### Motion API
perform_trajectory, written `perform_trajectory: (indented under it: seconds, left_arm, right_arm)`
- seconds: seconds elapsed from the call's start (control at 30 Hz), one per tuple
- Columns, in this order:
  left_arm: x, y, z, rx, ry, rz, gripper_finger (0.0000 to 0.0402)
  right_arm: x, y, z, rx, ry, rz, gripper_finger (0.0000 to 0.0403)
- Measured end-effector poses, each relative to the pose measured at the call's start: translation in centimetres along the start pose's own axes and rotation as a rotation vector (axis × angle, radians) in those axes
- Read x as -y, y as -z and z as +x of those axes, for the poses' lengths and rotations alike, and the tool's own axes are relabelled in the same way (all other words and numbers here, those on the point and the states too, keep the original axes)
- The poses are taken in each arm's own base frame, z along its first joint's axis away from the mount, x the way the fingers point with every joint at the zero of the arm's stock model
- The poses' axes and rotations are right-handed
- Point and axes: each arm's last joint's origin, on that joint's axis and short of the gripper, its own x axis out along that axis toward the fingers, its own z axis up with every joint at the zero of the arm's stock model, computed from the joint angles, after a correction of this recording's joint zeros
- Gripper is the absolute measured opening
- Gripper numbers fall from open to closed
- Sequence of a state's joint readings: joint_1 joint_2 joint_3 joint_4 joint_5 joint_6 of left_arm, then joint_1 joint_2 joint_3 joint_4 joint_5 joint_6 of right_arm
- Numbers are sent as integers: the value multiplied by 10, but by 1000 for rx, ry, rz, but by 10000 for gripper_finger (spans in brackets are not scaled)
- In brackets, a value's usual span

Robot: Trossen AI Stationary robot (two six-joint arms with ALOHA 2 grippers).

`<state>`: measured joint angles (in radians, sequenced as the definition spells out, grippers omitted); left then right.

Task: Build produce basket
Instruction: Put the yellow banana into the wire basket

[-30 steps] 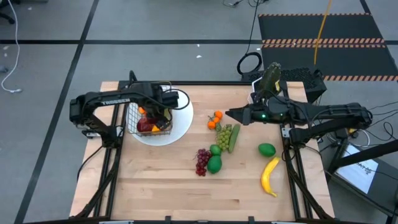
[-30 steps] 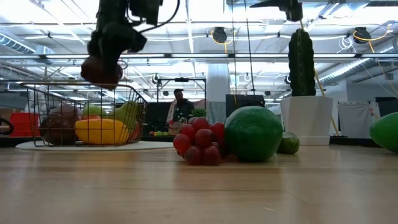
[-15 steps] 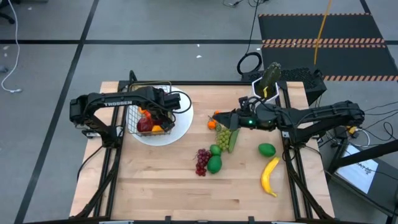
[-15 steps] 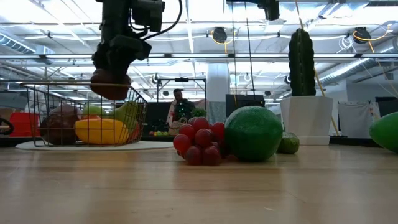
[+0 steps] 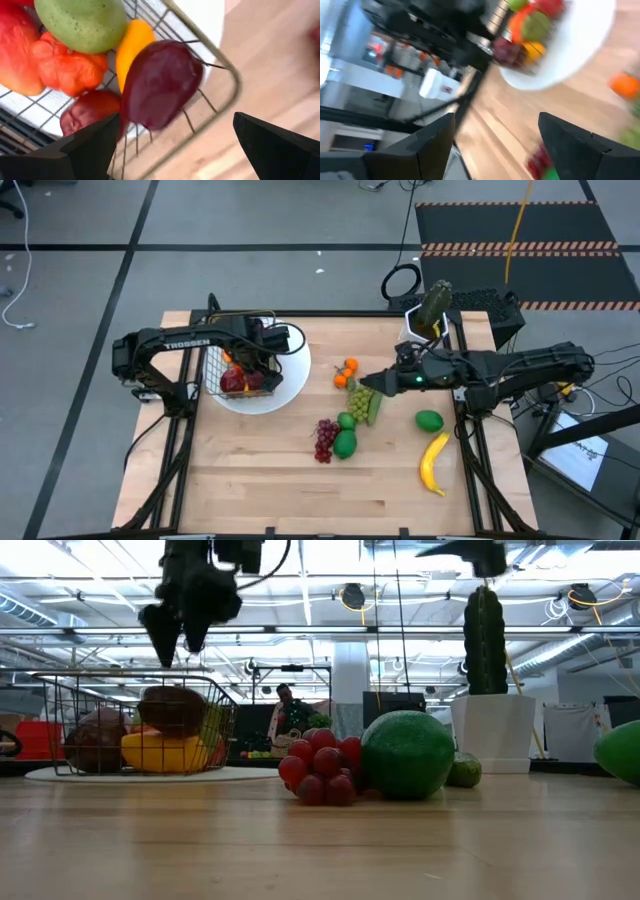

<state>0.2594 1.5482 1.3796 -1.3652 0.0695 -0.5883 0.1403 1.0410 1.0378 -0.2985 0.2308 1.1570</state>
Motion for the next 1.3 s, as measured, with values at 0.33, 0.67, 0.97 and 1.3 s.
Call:
perform_trajectory:
  seconds: [0.33, 0.67, 0.97, 1.3]
  left_arm:
    - [13, -5, -92, 319, 112, 68, 366]
    - [17, -10, -123, 478, 206, 92, 331]
    - [19, -8, -122, 435, 265, -2, 296]
    - [19, -8, -122, 421, 285, -15, 272]
  right_arm:
    - [25, 25, -31, -289, 248, 16, 281]
    - [40, 43, -38, -553, 356, -253, 281]
    - [46, 47, -44, -518, 553, 149, 294]
    - [60, 74, -46, -516, 685, 370, 306]
